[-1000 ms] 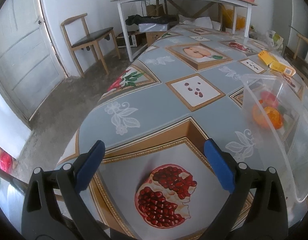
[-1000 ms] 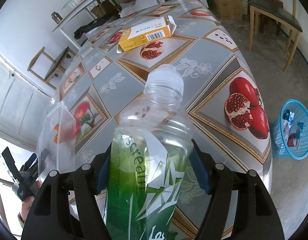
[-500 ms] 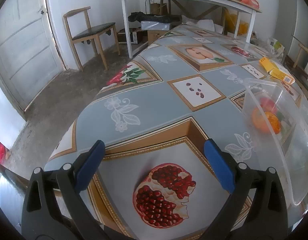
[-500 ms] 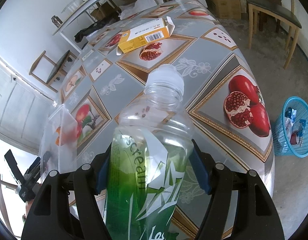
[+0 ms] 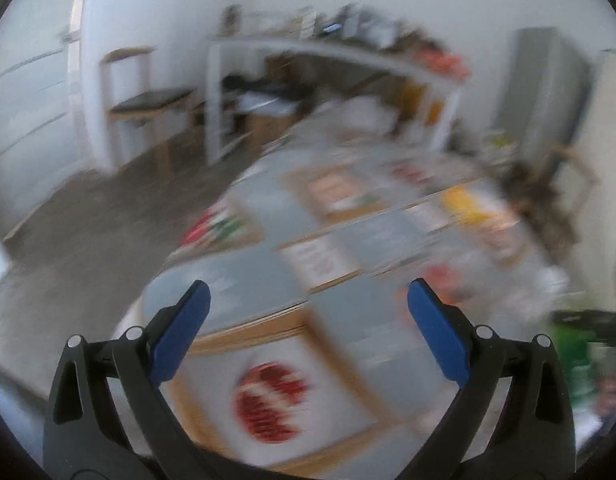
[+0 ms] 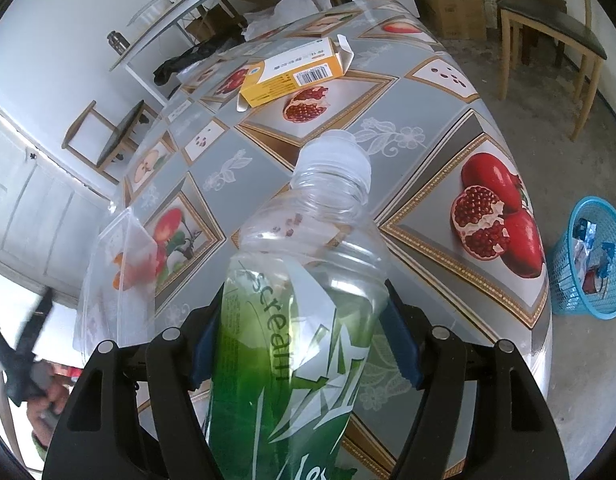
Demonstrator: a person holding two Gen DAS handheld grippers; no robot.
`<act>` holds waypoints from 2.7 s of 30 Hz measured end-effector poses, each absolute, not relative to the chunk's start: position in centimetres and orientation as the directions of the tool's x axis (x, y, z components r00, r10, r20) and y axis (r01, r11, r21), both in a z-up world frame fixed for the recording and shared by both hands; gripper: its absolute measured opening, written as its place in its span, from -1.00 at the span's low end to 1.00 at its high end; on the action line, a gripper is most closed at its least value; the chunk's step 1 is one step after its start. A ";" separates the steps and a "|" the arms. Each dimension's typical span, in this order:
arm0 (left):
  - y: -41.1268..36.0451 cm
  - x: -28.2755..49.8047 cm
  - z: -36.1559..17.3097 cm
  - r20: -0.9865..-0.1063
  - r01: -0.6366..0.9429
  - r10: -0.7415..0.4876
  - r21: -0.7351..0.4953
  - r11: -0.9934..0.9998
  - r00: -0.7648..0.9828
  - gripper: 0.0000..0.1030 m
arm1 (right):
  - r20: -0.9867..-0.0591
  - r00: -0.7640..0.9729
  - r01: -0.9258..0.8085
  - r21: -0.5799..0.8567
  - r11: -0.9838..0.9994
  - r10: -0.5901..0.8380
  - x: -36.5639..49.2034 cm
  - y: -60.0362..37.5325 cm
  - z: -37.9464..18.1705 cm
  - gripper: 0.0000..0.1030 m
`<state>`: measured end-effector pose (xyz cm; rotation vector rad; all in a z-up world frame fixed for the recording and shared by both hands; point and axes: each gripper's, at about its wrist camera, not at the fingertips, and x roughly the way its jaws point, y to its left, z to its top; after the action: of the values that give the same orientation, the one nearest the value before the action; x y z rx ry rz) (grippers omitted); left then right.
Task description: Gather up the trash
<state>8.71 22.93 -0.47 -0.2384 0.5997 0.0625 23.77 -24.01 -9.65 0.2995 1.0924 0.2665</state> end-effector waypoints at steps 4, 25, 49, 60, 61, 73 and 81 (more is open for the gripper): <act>19.7 9.3 1.6 -0.520 0.107 -0.218 -0.234 0.966 0.826 0.83 | -0.825 0.436 -0.064 0.370 0.927 0.359 23.8 -24.1 -9.7 0.33; 12.6 18.2 -3.9 -0.847 0.320 -0.177 -0.009 0.947 0.502 -0.32 | -0.800 0.441 -0.084 0.415 0.906 0.407 23.6 -24.6 -9.8 0.33; 11.0 19.0 -4.4 -0.878 0.326 -0.067 0.105 0.939 0.474 -0.93 | -0.785 0.433 -0.109 0.443 0.890 0.444 23.4 -25.3 -9.6 0.33; 12.3 17.1 0.6 -0.807 0.286 -0.174 -0.007 0.958 0.564 -0.94 | -0.739 0.445 -0.097 0.521 0.848 0.506 22.3 -27.1 -8.9 0.32; 12.3 17.0 0.9 -0.801 0.286 -0.184 -0.017 0.958 0.569 -0.94 | -0.733 0.448 -0.099 0.529 0.843 0.512 22.2 -27.2 -8.7 0.32; 4.0 15.6 7.8 -0.683 0.467 -0.434 -0.153 0.871 0.587 -0.94 | -0.591 0.554 -0.077 0.665 0.743 0.586 19.0 -32.6 -5.7 0.32; -10.6 16.6 9.7 -0.651 0.695 -0.618 -0.189 0.694 0.440 -0.94 | -0.573 0.729 0.134 0.655 0.743 0.374 12.8 -45.6 -4.3 0.32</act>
<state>16.58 -10.59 9.71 0.1123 0.7591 -0.8177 12.77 -45.65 -4.30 0.7371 0.7587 0.1468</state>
